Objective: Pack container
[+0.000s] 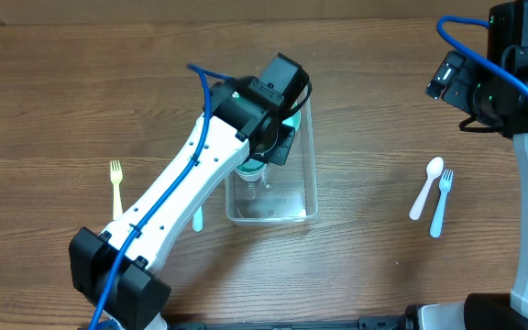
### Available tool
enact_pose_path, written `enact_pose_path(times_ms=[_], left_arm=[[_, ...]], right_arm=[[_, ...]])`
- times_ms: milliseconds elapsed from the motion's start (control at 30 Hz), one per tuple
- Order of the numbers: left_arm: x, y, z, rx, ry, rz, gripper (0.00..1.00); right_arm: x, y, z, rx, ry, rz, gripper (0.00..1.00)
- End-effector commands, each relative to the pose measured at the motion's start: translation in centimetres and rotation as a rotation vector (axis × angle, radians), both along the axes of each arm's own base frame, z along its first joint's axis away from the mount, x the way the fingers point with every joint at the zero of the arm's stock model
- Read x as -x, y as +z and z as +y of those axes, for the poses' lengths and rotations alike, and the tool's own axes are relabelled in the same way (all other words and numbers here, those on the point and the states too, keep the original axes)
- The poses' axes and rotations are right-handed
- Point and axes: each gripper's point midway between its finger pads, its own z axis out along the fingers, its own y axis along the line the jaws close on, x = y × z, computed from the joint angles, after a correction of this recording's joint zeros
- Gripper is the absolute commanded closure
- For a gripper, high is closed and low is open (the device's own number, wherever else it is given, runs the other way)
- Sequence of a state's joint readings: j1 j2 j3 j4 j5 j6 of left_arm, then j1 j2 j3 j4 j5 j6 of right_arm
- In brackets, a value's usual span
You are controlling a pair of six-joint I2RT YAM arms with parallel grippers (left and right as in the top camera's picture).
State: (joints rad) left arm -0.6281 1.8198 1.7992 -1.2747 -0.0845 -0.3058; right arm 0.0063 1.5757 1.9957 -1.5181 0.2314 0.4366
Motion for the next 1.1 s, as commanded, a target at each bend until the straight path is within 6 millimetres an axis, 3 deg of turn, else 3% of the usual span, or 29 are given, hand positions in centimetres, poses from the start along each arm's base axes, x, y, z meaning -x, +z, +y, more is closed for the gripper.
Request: enact_pose_path(times_ms=[0, 367, 433, 467, 600, 633, 733, 867, 933, 967, 1000, 1067], left_arm=[[-0.6, 1.0, 0.6, -0.006, 0.045, -0.057, 0.96], [-0.3, 0.8, 0.8, -0.015, 0.045, -0.042, 0.95], [0.0, 0.7, 1.0, -0.016, 0.064, -0.027, 0.44], [0.0, 0.7, 1.0, -0.013, 0.071, -0.028, 0.36], [-1.1, 2.7, 1.8, 0.024, 0.112, -0.086, 0.3], [-1.7, 4.1, 3.1, 0.038, 0.161, -0.124, 0.29], [-3.4, 8.5, 11.1, 0.075, 0.436, -0.246, 0.26], [-2.4, 10.1, 20.3, 0.089, 0.739, -0.249, 0.19], [-1.5, 9.6, 23.0, 0.09, 0.815, -0.204, 0.16], [-1.0, 9.3, 24.1, 0.076, 0.848, -0.184, 0.09], [-0.8, 9.1, 24.8, 0.068, 0.868, -0.172, 0.01], [-0.7, 9.1, 24.8, 0.064, 0.865, -0.168, 0.0]], right_arm=[[0.0, 0.5, -0.1, -0.001, -0.004, -0.02, 0.0], [0.0, 0.5, -0.1, -0.001, -0.004, -0.02, 0.0], [0.0, 0.5, -0.1, -0.001, -0.004, -0.02, 0.0], [0.0, 0.5, -0.1, -0.001, -0.004, -0.02, 0.0], [0.0, 0.5, -0.1, -0.001, -0.004, -0.02, 0.0], [0.0, 0.5, -0.1, -0.001, -0.004, -0.02, 0.0], [0.0, 0.5, -0.1, -0.001, -0.004, -0.02, 0.0], [0.0, 0.5, -0.1, -0.001, -0.004, -0.02, 0.0], [0.0, 0.5, -0.1, -0.001, -0.004, -0.02, 0.0], [0.0, 0.5, -0.1, -0.001, -0.004, -0.02, 0.0], [0.0, 0.5, -0.1, -0.001, -0.004, -0.02, 0.0], [0.0, 0.5, -0.1, -0.001, -0.004, -0.02, 0.0]])
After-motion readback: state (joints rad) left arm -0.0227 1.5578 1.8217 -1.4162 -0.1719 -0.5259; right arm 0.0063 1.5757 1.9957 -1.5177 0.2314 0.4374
